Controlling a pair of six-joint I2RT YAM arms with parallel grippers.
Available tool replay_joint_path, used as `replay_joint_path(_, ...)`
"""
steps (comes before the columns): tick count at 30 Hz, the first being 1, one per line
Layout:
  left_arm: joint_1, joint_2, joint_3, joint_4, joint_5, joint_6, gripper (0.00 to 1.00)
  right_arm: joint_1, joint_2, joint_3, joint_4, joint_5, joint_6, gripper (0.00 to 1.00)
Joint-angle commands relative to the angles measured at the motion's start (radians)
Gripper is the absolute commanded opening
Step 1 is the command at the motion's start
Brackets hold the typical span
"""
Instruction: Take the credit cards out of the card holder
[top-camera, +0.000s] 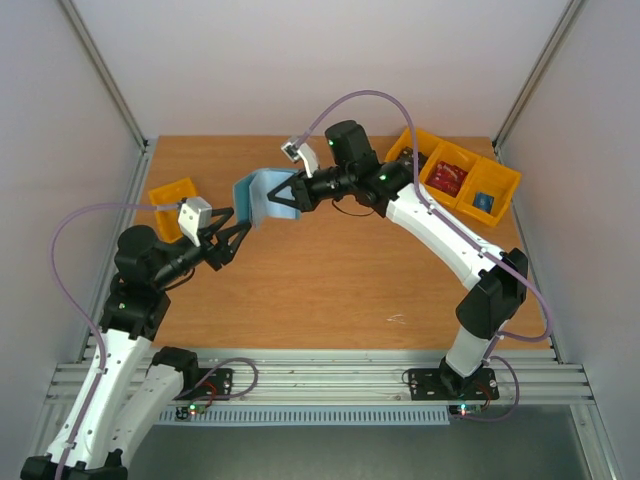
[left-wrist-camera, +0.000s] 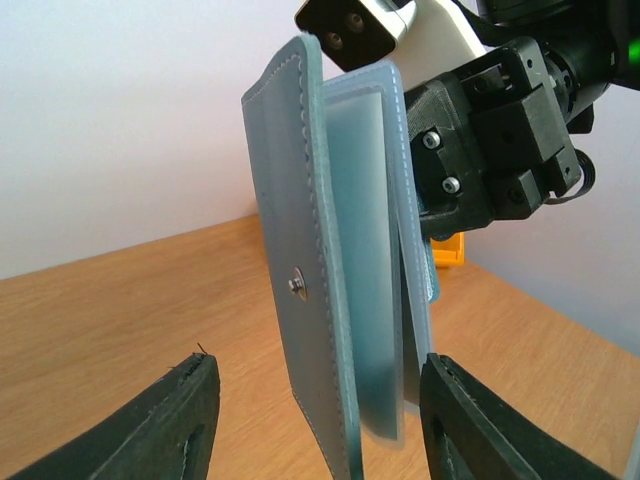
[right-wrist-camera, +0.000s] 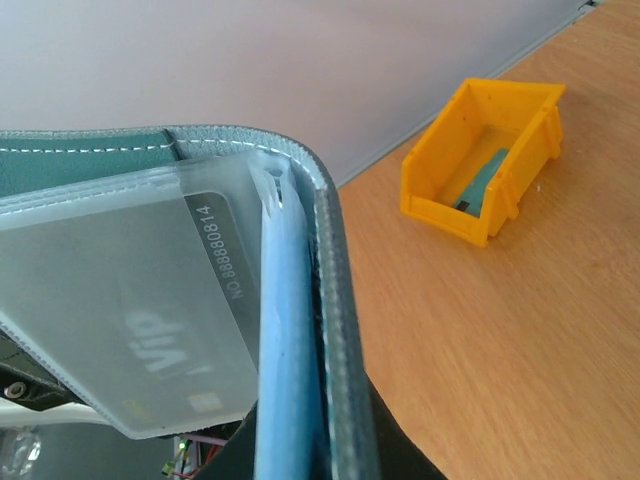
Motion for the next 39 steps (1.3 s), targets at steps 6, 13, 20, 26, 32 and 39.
replay_joint_path(6,0.004,0.016,0.022,0.07,0.004,-0.001,0.59,0.053,0.014,0.101,-0.039,0.045,-0.042,0.01)
replay_joint_path(13,0.004,0.011,0.021,0.065,0.012,-0.008,0.65,0.076,0.037,0.14,-0.088,0.07,-0.067,0.01)
replay_joint_path(20,0.004,0.009,0.014,0.091,0.049,-0.012,0.73,0.08,0.05,0.16,-0.106,0.087,-0.07,0.01)
replay_joint_path(26,0.004,0.016,0.014,0.096,0.016,-0.013,0.72,0.09,0.058,0.174,-0.12,0.018,-0.1,0.01)
replay_joint_path(32,0.004,0.01,0.028,0.038,-0.135,0.001,0.32,0.055,0.039,0.157,-0.121,-0.15,-0.13,0.01)
replay_joint_path(39,0.004,0.002,0.027,0.039,-0.074,-0.028,0.0,-0.014,0.021,0.085,-0.086,-0.25,-0.121,0.33)
